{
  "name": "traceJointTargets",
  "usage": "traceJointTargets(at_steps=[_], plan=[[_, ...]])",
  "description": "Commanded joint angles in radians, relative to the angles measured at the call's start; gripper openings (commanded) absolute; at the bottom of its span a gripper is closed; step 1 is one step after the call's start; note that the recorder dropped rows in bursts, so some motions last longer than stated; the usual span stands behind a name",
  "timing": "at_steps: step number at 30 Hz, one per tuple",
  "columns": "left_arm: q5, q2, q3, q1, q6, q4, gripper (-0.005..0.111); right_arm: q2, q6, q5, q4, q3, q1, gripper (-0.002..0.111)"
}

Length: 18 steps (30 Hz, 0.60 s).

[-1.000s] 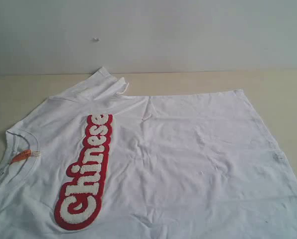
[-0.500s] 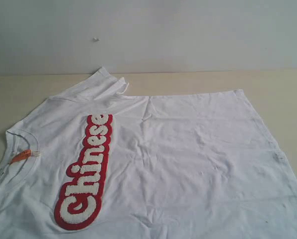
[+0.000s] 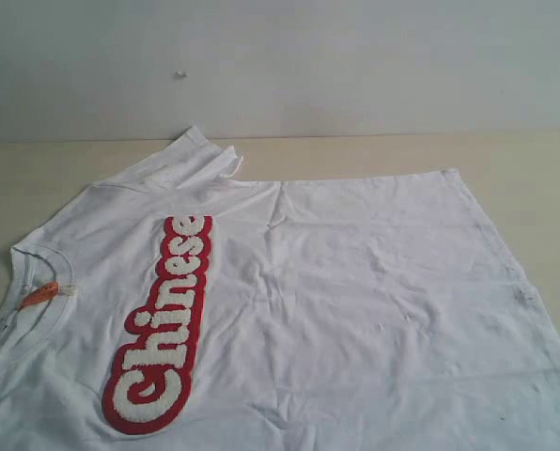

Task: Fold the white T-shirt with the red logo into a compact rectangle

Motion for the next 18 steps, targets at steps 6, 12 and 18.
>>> traceJointTargets(at_steps=[6, 12, 18], plan=[[0.290, 0.427, -0.008, -0.017, 0.937, -0.356, 0.000, 0.376, -0.490, 0.232, 0.378, -0.014, -0.004, 0.000], [0.310, 0.520, -0.008, -0.112, 1.166, -0.111, 0.019, 0.462, -0.605, 0.238, 0.468, -0.014, -0.004, 0.000], [0.235, 0.570, -0.008, -0.139, 1.172, -0.006, 0.101, 0.475, -0.607, 0.236, 0.471, -0.014, -0.004, 0.000]])
